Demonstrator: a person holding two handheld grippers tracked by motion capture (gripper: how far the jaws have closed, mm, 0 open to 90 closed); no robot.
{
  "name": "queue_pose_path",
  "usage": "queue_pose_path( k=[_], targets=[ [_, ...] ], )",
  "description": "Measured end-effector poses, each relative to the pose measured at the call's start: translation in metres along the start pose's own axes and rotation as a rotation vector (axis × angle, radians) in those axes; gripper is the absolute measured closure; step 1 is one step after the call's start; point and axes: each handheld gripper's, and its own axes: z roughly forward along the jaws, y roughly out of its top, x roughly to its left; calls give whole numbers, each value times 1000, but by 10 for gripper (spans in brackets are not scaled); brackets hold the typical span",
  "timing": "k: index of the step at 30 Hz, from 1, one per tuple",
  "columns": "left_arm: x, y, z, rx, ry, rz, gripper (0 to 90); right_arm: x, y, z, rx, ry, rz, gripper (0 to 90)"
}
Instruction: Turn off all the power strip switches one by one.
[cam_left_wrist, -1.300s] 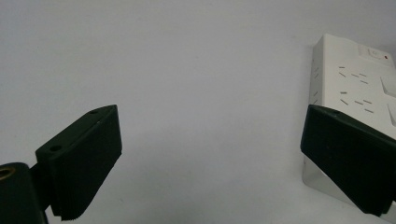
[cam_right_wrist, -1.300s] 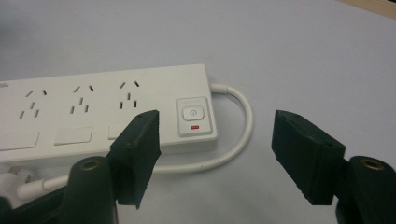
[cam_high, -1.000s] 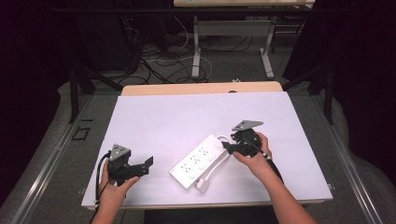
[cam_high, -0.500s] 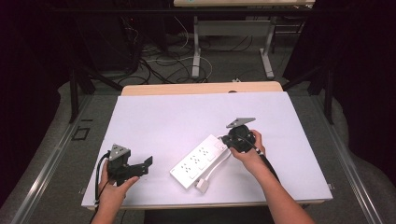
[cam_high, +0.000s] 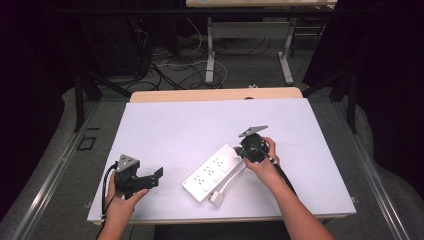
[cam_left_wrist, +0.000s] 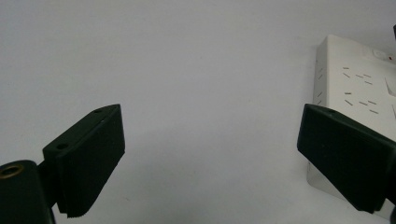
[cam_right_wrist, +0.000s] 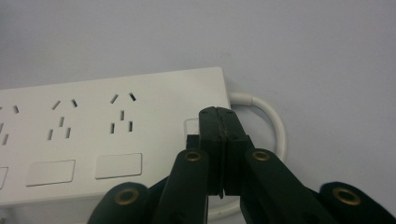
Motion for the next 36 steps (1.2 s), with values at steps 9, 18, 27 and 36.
queue_pose_path(
  k=[9,18,27,36],
  targets=[
    [0,0,0,0,1,0,81,2,0,8,28,-1,0,900],
    [1,0,0,7,3,3,86,2,-3,18,19,11,-4,900],
    [0,-1,1,5,5,7,87,-1,-4,18,37,21,6,900],
    [0,-1,2,11,3,9,88,0,-8,15,-2,13,38,900]
  ],
)
